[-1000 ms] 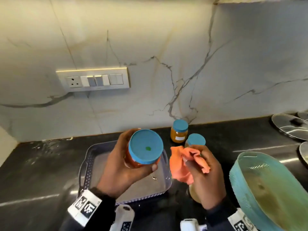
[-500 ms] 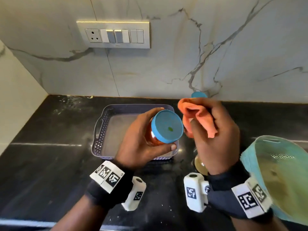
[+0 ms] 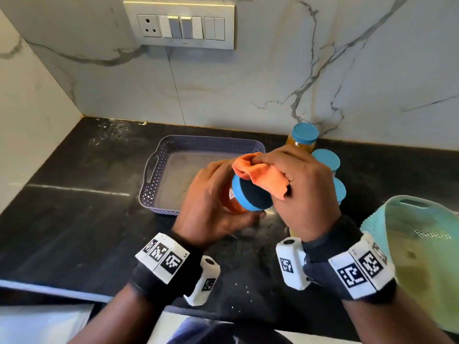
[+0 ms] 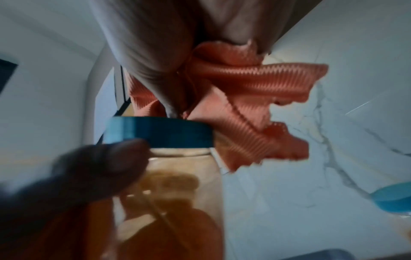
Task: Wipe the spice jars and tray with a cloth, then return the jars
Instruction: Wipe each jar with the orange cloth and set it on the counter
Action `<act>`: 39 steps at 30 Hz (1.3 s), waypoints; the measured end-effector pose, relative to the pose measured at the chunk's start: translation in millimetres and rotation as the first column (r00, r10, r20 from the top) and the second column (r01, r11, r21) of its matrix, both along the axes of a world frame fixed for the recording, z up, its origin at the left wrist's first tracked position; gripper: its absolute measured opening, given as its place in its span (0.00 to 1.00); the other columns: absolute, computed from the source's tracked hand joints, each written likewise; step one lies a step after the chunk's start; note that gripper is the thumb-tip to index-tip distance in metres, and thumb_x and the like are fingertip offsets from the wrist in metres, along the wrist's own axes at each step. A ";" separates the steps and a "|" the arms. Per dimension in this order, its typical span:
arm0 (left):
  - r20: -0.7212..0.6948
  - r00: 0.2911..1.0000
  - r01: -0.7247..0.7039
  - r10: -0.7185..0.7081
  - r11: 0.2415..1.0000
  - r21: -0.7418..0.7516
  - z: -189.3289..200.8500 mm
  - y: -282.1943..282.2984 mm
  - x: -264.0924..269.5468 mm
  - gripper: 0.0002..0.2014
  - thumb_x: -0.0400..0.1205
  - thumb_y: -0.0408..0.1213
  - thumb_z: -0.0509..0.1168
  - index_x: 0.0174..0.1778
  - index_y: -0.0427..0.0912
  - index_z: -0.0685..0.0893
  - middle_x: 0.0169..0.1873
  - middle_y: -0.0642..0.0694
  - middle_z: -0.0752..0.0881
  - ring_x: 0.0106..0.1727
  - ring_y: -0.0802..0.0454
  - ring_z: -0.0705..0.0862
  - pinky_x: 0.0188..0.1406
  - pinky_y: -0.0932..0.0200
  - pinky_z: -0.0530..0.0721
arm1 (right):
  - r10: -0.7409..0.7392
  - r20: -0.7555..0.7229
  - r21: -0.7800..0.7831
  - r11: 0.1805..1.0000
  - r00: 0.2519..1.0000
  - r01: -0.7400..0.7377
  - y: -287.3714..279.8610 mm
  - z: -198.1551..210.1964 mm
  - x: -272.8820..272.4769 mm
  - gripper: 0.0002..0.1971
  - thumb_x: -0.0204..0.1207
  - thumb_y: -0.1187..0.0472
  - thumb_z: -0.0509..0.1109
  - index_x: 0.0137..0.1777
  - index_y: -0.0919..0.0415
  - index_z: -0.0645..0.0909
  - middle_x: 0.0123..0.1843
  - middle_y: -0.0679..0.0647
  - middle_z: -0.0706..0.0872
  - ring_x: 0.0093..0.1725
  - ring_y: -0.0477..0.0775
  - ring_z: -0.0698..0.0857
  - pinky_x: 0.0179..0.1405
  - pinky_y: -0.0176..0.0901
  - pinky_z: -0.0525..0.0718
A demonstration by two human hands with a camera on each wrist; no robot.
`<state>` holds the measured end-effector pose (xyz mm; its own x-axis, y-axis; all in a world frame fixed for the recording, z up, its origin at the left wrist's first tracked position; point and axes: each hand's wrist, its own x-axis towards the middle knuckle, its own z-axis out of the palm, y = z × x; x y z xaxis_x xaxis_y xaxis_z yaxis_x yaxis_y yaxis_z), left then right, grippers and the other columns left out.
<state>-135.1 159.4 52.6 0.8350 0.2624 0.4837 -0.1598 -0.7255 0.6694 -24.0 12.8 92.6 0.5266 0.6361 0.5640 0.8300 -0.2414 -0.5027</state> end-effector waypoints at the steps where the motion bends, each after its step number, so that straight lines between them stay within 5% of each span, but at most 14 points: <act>1: 0.013 1.000 0.005 -0.005 1.000 -0.011 2.5 1.1 0.1 0.41 0.66 0.54 0.82 0.73 0.43 0.78 0.66 0.48 0.85 0.66 0.46 0.84 0.62 0.40 0.83 | 0.021 0.007 0.000 1.000 1.000 -0.021 3.8 3.2 -5.9 0.16 0.68 0.68 0.81 0.57 0.61 0.90 0.53 0.55 0.89 0.53 0.54 0.88 0.50 0.48 0.87; 4: 0.063 0.998 0.003 -0.003 1.000 0.003 7.3 13.3 -4.3 0.41 0.68 0.57 0.76 0.72 0.36 0.79 0.66 0.48 0.83 0.66 0.45 0.83 0.64 0.41 0.82 | 0.157 0.004 -0.015 0.987 0.988 -0.157 -3.5 3.1 -28.7 0.18 0.68 0.70 0.80 0.59 0.60 0.89 0.57 0.54 0.88 0.57 0.52 0.87 0.55 0.43 0.85; 6: 0.080 0.997 0.011 -0.008 0.999 -0.046 6.6 22.6 -10.4 0.41 0.68 0.57 0.78 0.73 0.39 0.78 0.67 0.50 0.83 0.67 0.47 0.84 0.65 0.40 0.83 | 0.185 0.028 -0.071 0.981 0.982 -0.182 -15.5 -0.4 -35.7 0.19 0.69 0.66 0.82 0.61 0.59 0.88 0.59 0.53 0.88 0.58 0.51 0.86 0.56 0.44 0.86; 12: 0.066 0.995 0.086 -0.081 0.992 -0.087 7.4 27.6 -9.9 0.42 0.66 0.53 0.83 0.75 0.44 0.77 0.68 0.49 0.85 0.69 0.49 0.84 0.65 0.40 0.83 | -0.054 0.066 -0.036 0.998 0.996 0.056 21.5 14.4 -18.4 0.19 0.66 0.70 0.82 0.58 0.62 0.90 0.53 0.56 0.89 0.52 0.54 0.88 0.49 0.47 0.88; 18: 0.147 0.981 0.152 -0.125 0.969 -0.193 14.0 69.7 -16.1 0.43 0.67 0.58 0.82 0.76 0.48 0.73 0.70 0.46 0.83 0.71 0.41 0.83 0.66 0.34 0.82 | 0.121 0.056 -0.103 0.988 0.991 -0.115 25.0 19.8 -61.3 0.19 0.72 0.59 0.78 0.63 0.60 0.87 0.61 0.53 0.87 0.61 0.50 0.85 0.59 0.41 0.84; 24: 0.123 0.982 0.153 -0.145 0.987 -0.054 15.0 71.1 -20.9 0.44 0.64 0.50 0.86 0.75 0.44 0.78 0.70 0.54 0.82 0.71 0.48 0.82 0.67 0.38 0.81 | -0.120 0.128 -0.033 0.992 0.984 0.125 42.5 27.5 -38.0 0.19 0.66 0.70 0.84 0.57 0.60 0.90 0.52 0.55 0.88 0.51 0.54 0.88 0.48 0.51 0.87; 29: 0.187 0.969 0.185 -0.163 0.977 -0.109 23.8 91.4 -22.6 0.40 0.69 0.57 0.80 0.75 0.49 0.74 0.70 0.53 0.82 0.71 0.43 0.82 0.67 0.34 0.81 | 0.053 0.088 -0.004 0.999 0.995 -0.052 67.2 34.3 -79.4 0.18 0.68 0.65 0.81 0.60 0.60 0.89 0.58 0.54 0.88 0.58 0.53 0.87 0.58 0.53 0.85; 34: 0.183 0.972 0.175 -0.149 0.975 -0.136 23.0 100.0 -29.1 0.42 0.67 0.57 0.82 0.75 0.47 0.76 0.71 0.48 0.83 0.72 0.46 0.82 0.68 0.34 0.81 | 0.011 0.116 -0.066 0.998 0.993 -0.003 38.9 25.9 -73.3 0.17 0.70 0.63 0.80 0.59 0.61 0.89 0.58 0.54 0.88 0.59 0.48 0.85 0.62 0.34 0.81; 39: 0.134 0.980 0.152 -0.148 0.988 -0.023 29.4 88.4 -28.3 0.44 0.63 0.50 0.87 0.75 0.41 0.79 0.70 0.50 0.84 0.71 0.50 0.82 0.68 0.39 0.82 | -0.135 0.143 0.012 0.991 0.980 0.134 64.6 37.2 -51.4 0.19 0.66 0.68 0.84 0.58 0.61 0.90 0.52 0.56 0.89 0.51 0.54 0.88 0.49 0.50 0.88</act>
<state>-163.3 247.8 82.0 0.7955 0.1564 0.5854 -0.3537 -0.6644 0.6583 -75.4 77.4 129.8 0.5207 0.5637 0.6412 0.8536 -0.3549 -0.3812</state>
